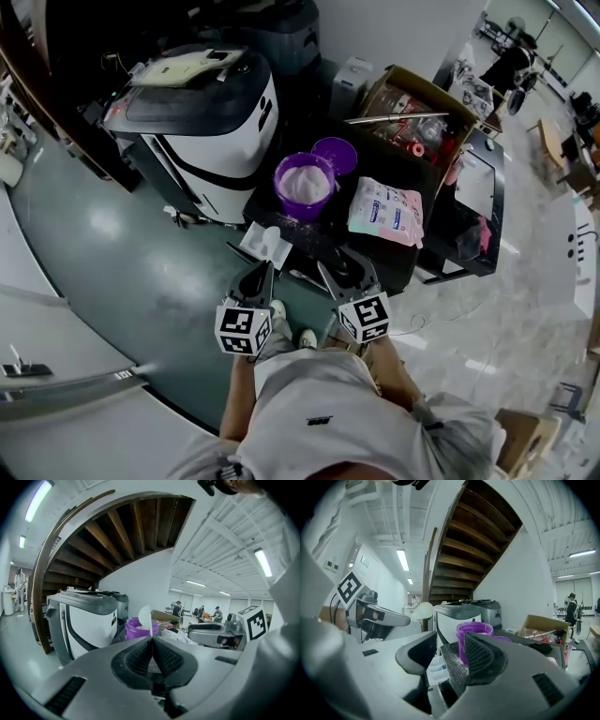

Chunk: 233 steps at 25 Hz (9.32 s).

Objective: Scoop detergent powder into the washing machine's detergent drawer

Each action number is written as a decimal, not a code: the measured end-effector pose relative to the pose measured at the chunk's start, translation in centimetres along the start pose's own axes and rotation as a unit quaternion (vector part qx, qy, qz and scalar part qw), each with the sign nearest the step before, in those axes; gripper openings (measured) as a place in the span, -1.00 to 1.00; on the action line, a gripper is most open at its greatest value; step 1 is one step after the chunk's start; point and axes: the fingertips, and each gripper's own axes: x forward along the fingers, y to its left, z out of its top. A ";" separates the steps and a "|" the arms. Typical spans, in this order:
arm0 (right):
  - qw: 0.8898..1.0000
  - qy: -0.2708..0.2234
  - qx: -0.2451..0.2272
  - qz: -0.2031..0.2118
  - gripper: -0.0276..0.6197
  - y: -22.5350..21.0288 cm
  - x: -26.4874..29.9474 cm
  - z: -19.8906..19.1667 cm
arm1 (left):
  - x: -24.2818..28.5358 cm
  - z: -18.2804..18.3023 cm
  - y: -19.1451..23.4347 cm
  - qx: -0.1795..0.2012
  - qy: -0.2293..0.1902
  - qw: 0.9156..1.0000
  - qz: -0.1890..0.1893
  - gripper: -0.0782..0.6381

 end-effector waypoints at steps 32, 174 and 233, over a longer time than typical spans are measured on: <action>0.987 0.045 0.015 -0.154 -0.36 -5.0 10.8 1.9 | 13.5 4.5 9.6 0.040 0.063 0.987 -0.144 -0.74; 0.993 0.049 0.036 -0.104 -0.37 -3.1 16.6 1.4 | 15.3 2.4 8.6 -0.095 0.197 0.931 -0.293 -0.74; 0.978 0.173 0.084 -0.085 -0.40 7.0 18.8 -15.5 | 11.8 -17.9 18.1 0.035 0.291 0.941 -0.169 -0.74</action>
